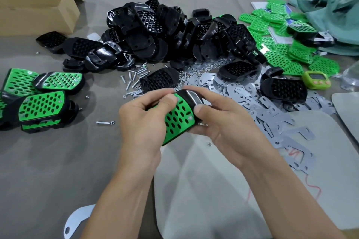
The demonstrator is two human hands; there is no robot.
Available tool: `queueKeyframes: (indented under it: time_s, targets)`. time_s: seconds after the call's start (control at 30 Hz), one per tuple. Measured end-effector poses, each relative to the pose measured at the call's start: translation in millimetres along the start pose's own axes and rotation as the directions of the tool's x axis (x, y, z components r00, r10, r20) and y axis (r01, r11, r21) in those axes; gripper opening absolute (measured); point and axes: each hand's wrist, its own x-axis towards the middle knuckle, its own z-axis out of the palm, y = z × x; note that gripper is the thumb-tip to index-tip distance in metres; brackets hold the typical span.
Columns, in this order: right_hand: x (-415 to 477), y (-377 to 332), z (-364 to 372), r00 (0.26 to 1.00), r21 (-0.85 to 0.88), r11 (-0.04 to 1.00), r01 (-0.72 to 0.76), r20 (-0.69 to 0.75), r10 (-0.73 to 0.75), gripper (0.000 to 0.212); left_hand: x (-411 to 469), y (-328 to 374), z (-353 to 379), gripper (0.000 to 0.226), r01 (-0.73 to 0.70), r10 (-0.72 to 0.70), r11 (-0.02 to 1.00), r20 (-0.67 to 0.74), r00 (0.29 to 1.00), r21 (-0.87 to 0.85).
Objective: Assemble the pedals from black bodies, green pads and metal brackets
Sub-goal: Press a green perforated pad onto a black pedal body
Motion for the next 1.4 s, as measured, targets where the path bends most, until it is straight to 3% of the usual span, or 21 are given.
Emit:
queueKeyframes:
  time_s: [0.07, 0.17, 0.33, 0.5, 0.67, 0.87, 1.0, 1.13, 1.3, 1.4]
  targets:
    - [-6.6, -0.4, 1.7, 0.996, 0.111, 0.994, -0.006, 0.091, -0.004, 0.051, -2.0, 6.5, 0.9, 0.008, 0.101, -0.103, 0.989, -0.013, 0.995, -0.11]
    - [-14.9, 0.8, 7.6, 0.989, -0.012, 0.997, 0.073, 0.129, -0.071, 0.061, -3.3, 11.2, 1.2, 0.01, 0.209, -0.211, 0.96, 0.01, 0.977, -0.188]
    - [-20.3, -4.9, 17.7, 0.986, -0.281, 0.945, 0.168, 0.064, -0.157, 0.065, -6.9, 12.9, 6.1, 0.014, 0.29, -0.277, 0.918, 0.088, 0.957, -0.271]
    - [-19.6, -9.9, 23.5, 0.981, -0.369, 0.911, 0.184, 0.01, -0.194, 0.061, -8.4, 11.8, 10.8, 0.023, 0.36, -0.329, 0.877, 0.149, 0.933, -0.319]
    - [-17.2, -7.0, 28.1, 0.971, -0.349, 0.92, 0.178, -0.088, -0.222, 0.055, -11.3, 8.6, 13.6, 0.029, 0.394, -0.361, 0.833, 0.156, 0.919, -0.388]
    - [-18.0, -9.8, 26.7, 0.958, -0.328, 0.918, 0.223, -0.098, -0.268, 0.045, -18.4, 5.4, 10.2, 0.037, 0.206, -0.189, 0.959, 0.105, 0.976, -0.193]
    - [-18.9, -13.7, 22.8, 0.959, -0.293, 0.922, 0.253, -0.054, -0.28, 0.039, -20.1, 1.9, 4.4, 0.03, 0.022, -0.011, 0.996, 0.122, 0.992, -0.092]
    - [-18.6, -14.5, 18.3, 0.956, -0.347, 0.9, 0.264, -0.027, -0.291, 0.045, -15.6, 3.2, -3.4, 0.019, -0.061, 0.069, 0.997, 0.201, 0.977, -0.045]
    - [-20.6, -16.1, 13.3, 0.956, -0.444, 0.855, 0.268, 0.01, -0.294, 0.043, -7.6, 10.2, -18.7, 0.024, -0.125, 0.123, 0.992, 0.417, 0.9, -0.023]
    - [-22.5, -15.7, 12.5, 0.946, -0.481, 0.83, 0.282, -0.002, -0.323, 0.041, -8.6, 16.2, -23.1, 0.026, -0.166, 0.176, 0.984, 0.427, 0.887, -0.06]
